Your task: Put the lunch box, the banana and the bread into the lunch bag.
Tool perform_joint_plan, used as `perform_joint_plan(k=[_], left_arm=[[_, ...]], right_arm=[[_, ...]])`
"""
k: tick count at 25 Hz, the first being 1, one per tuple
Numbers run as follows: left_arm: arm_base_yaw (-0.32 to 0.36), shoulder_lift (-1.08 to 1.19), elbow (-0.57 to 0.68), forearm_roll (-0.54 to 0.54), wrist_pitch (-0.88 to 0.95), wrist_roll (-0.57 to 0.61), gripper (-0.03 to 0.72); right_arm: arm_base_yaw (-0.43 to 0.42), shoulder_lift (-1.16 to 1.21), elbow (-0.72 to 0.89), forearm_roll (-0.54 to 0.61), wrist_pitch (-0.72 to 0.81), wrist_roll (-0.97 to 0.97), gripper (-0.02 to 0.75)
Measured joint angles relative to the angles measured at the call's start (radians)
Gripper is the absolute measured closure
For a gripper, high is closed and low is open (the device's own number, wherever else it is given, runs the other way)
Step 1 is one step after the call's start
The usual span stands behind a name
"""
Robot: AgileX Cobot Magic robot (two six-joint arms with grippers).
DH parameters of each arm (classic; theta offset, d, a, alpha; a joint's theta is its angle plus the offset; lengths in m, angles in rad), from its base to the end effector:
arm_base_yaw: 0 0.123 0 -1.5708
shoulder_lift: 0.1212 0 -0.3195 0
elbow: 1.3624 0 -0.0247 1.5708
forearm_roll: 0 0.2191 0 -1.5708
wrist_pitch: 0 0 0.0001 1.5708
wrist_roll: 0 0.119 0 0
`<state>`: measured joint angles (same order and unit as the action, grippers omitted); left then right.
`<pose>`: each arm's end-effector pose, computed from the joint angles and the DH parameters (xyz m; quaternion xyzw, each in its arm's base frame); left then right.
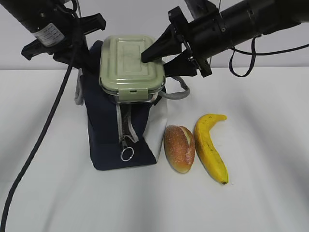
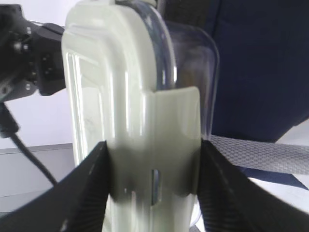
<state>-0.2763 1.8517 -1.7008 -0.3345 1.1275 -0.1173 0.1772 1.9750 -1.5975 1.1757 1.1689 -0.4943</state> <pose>0.3652 -0.1403 0.3231 0.0353 0.9686 -0.1944 0.1509 0.3855 0.1718 0.3067 -0.0961 0.8464 0.5078 0.1282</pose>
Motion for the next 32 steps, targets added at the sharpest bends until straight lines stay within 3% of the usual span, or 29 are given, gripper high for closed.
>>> perform_joint_plan(k=[5, 13, 32], left_arm=[[0.000, 0.000, 0.000, 0.000, 0.002, 0.000, 0.687], [0.000, 0.000, 0.000, -0.002, 0.001, 0.000, 0.688], [0.000, 0.000, 0.000, -0.023, 0.001, 0.005, 0.688]], right_arm=[[0.008, 0.033, -0.002, -0.027, -0.031, 0.004, 0.353], [0.008, 0.050, -0.080, -0.222, -0.093, 0.103, 0.353], [0.086, 0.092, -0.132, -0.294, -0.159, 0.205, 0.353]])
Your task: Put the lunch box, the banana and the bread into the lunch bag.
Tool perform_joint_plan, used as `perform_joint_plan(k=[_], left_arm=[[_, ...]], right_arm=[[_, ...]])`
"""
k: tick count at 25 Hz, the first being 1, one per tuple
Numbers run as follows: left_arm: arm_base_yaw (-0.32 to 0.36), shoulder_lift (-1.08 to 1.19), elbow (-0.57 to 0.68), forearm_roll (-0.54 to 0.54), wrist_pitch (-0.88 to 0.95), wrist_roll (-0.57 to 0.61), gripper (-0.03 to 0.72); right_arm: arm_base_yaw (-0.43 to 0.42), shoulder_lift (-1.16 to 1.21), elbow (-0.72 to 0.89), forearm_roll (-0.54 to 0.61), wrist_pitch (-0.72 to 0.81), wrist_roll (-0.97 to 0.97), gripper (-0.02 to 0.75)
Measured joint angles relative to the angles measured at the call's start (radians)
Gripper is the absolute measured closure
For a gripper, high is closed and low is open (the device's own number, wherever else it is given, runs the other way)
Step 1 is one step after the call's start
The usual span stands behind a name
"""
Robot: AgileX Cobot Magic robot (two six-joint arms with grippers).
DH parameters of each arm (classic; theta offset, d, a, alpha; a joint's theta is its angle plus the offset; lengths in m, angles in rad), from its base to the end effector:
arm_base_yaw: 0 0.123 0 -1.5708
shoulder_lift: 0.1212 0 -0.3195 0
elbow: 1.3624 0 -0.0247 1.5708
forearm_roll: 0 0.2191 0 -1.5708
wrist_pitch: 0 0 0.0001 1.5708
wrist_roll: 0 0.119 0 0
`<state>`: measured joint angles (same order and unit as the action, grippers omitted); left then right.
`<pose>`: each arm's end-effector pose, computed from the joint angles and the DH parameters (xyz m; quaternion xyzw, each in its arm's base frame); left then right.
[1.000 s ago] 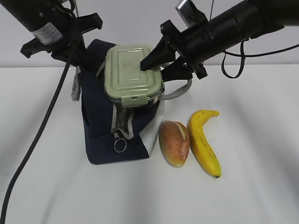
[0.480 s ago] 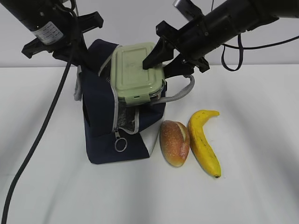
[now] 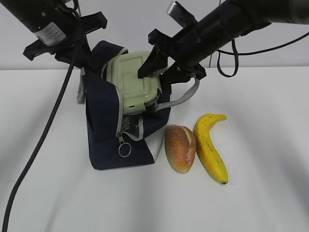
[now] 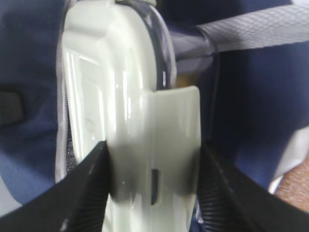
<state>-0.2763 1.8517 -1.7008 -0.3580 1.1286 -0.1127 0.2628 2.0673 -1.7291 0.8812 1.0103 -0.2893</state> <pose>0.3645 -0.1425 0.3239 0.0346 0.9669 -0.2049 0.1483 0.4131 0.1917 0.2751 -0.0816 0.9057 0.3900 0.1446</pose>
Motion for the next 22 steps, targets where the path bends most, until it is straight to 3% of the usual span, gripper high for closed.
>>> perform_joint_plan(k=[10, 22], left_arm=[[0.000, 0.001, 0.000, -0.027, 0.001, 0.017, 0.688], [0.000, 0.001, 0.000, -0.039, 0.002, 0.023, 0.688]], right_arm=[[0.073, 0.083, -0.110, -0.122, 0.022, 0.116, 0.353], [0.073, 0.170, -0.127, -0.102, -0.022, 0.138, 0.353]])
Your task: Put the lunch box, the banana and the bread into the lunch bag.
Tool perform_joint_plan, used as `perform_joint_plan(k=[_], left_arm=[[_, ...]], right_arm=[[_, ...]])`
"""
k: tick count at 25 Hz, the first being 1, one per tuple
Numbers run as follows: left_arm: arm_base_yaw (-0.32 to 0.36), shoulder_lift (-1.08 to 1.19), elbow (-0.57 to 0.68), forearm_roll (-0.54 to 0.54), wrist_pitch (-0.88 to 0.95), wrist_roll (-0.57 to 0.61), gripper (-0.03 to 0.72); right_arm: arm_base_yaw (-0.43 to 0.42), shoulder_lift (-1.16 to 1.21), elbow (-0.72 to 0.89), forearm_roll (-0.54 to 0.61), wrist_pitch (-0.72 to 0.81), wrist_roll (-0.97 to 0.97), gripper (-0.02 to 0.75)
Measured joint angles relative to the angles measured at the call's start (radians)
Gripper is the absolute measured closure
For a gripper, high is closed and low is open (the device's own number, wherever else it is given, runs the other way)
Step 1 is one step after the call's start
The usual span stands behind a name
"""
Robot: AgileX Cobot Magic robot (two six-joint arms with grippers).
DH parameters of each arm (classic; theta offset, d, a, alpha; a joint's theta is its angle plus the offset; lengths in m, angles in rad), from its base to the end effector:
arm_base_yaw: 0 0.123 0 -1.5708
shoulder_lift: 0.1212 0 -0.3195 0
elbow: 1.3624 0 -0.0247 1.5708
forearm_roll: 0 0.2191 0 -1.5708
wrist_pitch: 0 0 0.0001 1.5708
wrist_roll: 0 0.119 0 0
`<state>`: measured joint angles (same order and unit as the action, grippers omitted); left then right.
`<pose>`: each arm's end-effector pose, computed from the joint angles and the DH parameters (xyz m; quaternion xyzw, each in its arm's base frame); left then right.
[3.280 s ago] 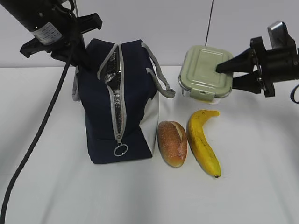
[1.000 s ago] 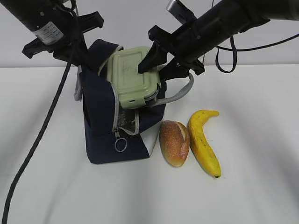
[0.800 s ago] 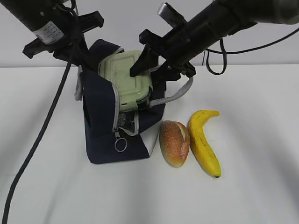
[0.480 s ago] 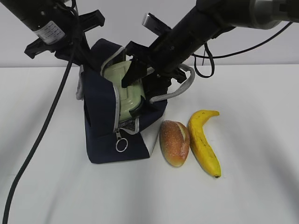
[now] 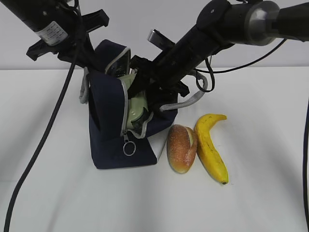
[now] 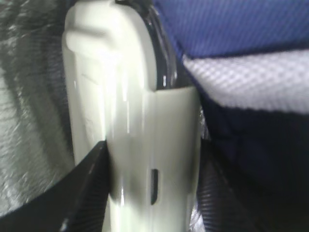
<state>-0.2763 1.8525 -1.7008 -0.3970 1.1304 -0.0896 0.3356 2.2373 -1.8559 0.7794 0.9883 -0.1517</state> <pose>0.3635 -0.1464 0.3251 0.0407 0.9635 -0.2211 0.1454 0.4353 0.2258 0.2219 -0.0644 0.9273 0.3547 0.1007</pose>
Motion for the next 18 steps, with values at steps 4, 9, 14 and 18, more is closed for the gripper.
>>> perform_joint_plan(k=[4, 9, 14, 18], left_arm=[[0.000, 0.000, 0.000, -0.001, 0.000, 0.000, 0.688], [0.000, 0.000, 0.000, -0.004, 0.001, 0.008, 0.688], [0.000, 0.000, 0.000, -0.006, 0.003, 0.012, 0.688], [0.000, 0.000, 0.000, -0.006, 0.004, 0.012, 0.688]], right_arm=[[0.000, 0.020, 0.000, 0.014, -0.027, 0.000, 0.353], [0.000, 0.056, -0.001, 0.020, -0.056, 0.000, 0.353], [0.000, 0.072, -0.001, 0.006, -0.058, 0.000, 0.352], [0.000, 0.072, -0.001, -0.012, -0.058, 0.000, 0.335]])
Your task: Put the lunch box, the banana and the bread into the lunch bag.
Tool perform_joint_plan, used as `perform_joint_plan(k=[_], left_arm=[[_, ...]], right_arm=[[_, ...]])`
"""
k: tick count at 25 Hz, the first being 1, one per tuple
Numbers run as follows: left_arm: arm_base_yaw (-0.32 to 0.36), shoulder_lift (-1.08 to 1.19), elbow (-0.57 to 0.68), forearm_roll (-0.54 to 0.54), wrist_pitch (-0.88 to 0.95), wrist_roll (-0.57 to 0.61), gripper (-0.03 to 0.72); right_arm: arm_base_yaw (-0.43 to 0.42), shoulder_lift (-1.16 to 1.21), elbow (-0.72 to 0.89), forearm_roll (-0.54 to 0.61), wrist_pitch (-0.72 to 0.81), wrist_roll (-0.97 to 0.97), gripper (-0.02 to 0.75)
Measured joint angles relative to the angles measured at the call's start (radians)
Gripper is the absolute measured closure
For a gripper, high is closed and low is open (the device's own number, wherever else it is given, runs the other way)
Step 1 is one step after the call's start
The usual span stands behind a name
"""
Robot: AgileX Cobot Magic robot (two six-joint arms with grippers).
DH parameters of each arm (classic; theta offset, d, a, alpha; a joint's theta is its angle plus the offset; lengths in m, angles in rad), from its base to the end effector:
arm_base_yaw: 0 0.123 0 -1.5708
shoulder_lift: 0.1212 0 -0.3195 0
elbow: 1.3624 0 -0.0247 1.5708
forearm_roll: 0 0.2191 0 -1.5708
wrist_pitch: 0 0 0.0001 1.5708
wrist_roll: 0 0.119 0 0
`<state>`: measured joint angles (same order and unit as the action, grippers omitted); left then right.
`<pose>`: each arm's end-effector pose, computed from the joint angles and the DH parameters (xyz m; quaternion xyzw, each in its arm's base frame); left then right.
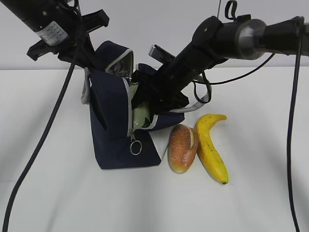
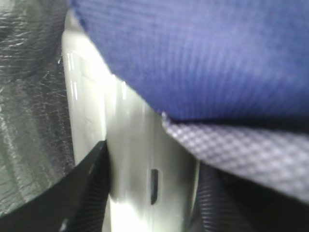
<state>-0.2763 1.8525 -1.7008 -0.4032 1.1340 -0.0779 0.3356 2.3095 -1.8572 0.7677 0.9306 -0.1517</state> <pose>0.3630 -0.1469 0.3252 0.0459 0.9630 -0.2229 0.1443 0.4478 0.2264 0.1868 -0.0465 0.9349 0.3385 0.0965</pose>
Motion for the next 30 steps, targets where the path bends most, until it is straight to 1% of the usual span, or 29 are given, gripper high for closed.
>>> perform_joint_plan(k=[2, 6, 8, 12, 14, 18, 24, 30], left_arm=[[0.000, 0.000, 0.000, 0.000, 0.000, 0.000, 0.688], [0.000, 0.000, 0.000, -0.001, 0.000, 0.000, 0.688], [0.000, 0.000, 0.000, -0.002, 0.001, 0.000, 0.688], [0.000, 0.000, 0.000, -0.002, 0.004, 0.000, 0.688], [0.000, 0.000, 0.000, -0.002, 0.005, 0.001, 0.688], [0.000, 0.000, 0.000, -0.002, 0.008, 0.002, 0.688], [0.000, 0.000, 0.000, -0.002, 0.008, 0.002, 0.688], [0.000, 0.000, 0.000, -0.002, 0.008, 0.002, 0.689]], right_arm=[[0.000, 0.000, 0.000, -0.007, 0.000, 0.000, 0.307], [0.000, 0.000, 0.000, -0.008, 0.008, -0.011, 0.214], [0.000, 0.000, 0.000, -0.008, 0.010, -0.015, 0.197], [-0.003, 0.000, -0.010, -0.008, 0.028, -0.018, 0.189], [-0.010, 0.000, -0.034, -0.011, 0.066, -0.018, 0.189], [-0.016, 0.000, -0.127, -0.022, 0.151, -0.020, 0.189], [-0.018, 0.000, -0.250, -0.022, 0.206, -0.022, 0.190], [-0.020, -0.005, -0.330, 0.013, 0.284, -0.022, 0.190]])
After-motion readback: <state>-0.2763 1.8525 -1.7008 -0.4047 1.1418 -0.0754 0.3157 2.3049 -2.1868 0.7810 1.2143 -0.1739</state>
